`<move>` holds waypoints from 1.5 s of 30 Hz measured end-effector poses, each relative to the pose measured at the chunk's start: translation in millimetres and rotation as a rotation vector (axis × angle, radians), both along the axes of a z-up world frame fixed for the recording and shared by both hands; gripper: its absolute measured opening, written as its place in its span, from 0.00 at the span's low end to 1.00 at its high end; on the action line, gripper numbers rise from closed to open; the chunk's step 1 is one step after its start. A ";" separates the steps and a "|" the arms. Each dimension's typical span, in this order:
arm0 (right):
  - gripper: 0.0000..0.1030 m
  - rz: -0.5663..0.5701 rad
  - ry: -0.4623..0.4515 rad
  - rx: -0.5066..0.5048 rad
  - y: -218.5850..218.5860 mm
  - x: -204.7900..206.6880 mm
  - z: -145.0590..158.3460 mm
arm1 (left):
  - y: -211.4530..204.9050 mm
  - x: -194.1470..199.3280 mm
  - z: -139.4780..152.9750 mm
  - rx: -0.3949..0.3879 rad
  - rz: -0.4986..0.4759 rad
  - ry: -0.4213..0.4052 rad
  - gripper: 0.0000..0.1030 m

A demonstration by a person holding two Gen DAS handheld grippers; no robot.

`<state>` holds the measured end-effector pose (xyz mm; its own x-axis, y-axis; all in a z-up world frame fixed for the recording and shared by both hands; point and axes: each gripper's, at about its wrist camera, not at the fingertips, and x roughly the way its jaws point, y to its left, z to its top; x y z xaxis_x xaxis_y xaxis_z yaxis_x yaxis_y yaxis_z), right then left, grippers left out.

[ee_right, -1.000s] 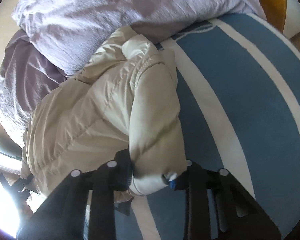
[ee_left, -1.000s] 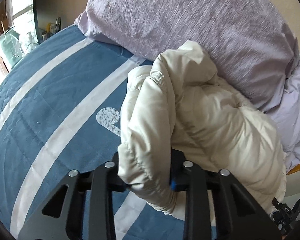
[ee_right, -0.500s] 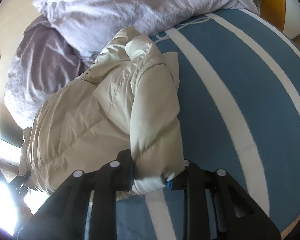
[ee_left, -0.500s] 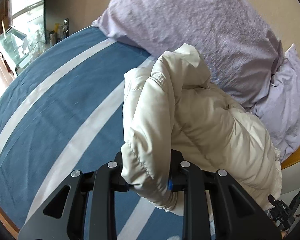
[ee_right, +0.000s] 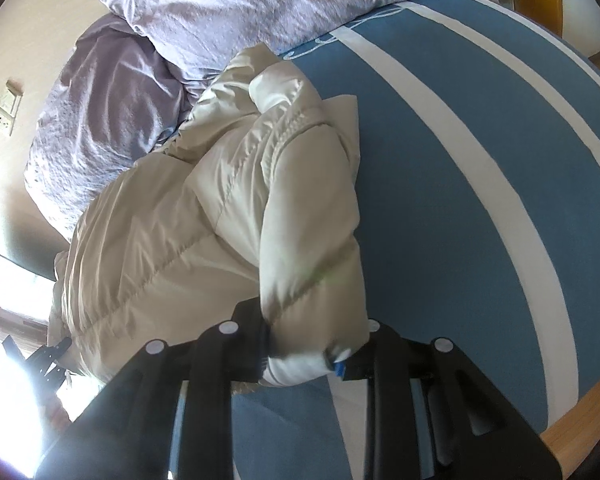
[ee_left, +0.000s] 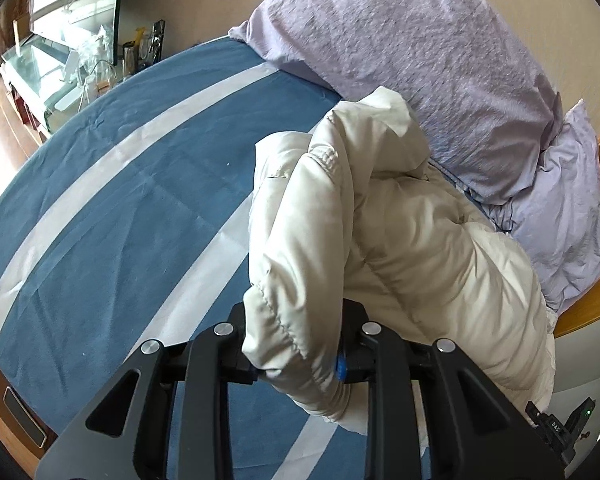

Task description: Fold large clothes

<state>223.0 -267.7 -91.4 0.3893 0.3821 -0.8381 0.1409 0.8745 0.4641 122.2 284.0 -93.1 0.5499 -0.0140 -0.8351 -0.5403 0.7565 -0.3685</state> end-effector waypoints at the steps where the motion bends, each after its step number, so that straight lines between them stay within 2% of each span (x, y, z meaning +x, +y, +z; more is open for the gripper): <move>1: 0.27 -0.001 -0.003 -0.003 0.2 -0.8 0.3 | 0.7 0.5 -1.7 -0.004 0.003 0.004 0.27; 4: 0.38 -0.012 0.001 -0.029 -1.5 -1.7 2.6 | 2.1 1.5 -4.2 -0.003 0.012 0.019 0.34; 7: 0.51 -0.028 0.006 -0.074 -5.6 -1.7 6.5 | 4.7 0.8 -5.9 0.014 0.020 0.041 0.47; 9: 0.57 -0.042 -0.014 -0.139 -9.0 -3.1 14.1 | 7.3 0.0 -6.0 0.034 0.028 0.059 0.61; 11: 0.60 -0.053 -0.034 -0.191 -13.1 -3.3 21.5 | 10.3 -0.2 -5.6 0.062 0.036 0.080 0.73; 14: 0.61 -0.059 -0.063 -0.276 -14.6 0.4 34.9 | 14.5 0.1 -4.8 0.074 0.029 0.092 0.80; 19: 0.62 -0.061 -0.140 -0.405 -6.3 10.7 59.6 | 15.1 6.1 2.1 0.135 0.001 0.113 0.85; 21: 0.63 -0.044 -0.178 -0.414 -1.5 14.4 67.9 | 15.9 8.9 6.7 0.161 -0.005 0.115 0.86; 25: 0.65 0.064 -0.216 -0.400 26.4 22.8 73.4 | 20.2 11.7 19.0 0.213 0.022 0.101 0.87; 31: 0.65 0.222 -0.210 -0.386 79.7 28.9 55.5 | 26.2 26.6 25.8 0.229 -0.001 0.106 0.88; 37: 0.65 0.273 -0.199 -0.379 105.4 28.4 45.8 | 22.6 43.1 21.9 0.231 -0.056 0.126 0.88; 41: 0.65 0.308 -0.166 -0.395 117.1 31.6 31.1 | 23.9 53.7 9.5 0.205 -0.086 0.162 0.89; 45: 0.71 0.342 -0.132 -0.461 130.5 34.0 12.6 | 25.1 58.9 -3.7 0.200 -0.104 0.191 0.90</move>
<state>257.0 -137.3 -78.7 0.4207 0.1116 -0.9003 -0.2177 0.9758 0.0192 181.1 309.1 -96.8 0.3869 0.1130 -0.9152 -0.5014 0.8587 -0.1060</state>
